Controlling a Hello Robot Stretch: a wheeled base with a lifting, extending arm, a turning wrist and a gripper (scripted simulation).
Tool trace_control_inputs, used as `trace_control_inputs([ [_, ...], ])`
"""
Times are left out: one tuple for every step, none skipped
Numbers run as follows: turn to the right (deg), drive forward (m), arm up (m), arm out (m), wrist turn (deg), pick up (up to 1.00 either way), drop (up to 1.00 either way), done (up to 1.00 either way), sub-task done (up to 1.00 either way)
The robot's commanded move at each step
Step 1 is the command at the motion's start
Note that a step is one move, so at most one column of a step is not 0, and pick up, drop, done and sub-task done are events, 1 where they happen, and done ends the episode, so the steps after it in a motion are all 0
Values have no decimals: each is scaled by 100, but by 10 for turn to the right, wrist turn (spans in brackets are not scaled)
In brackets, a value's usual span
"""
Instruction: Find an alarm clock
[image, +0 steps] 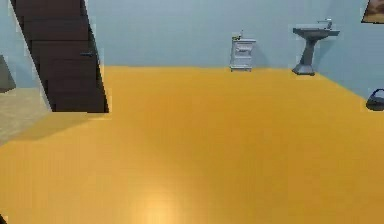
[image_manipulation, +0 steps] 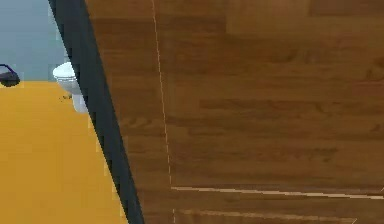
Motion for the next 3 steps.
trace_control_inputs([
  [0, 5, 0, 0, 0, 0, 0, 0, 0],
  [0, 30, 0, 0, 0, 0, 0, 0, 0],
  [-420, 0, 0, 0, 0, 0, 0, 0, 0],
])
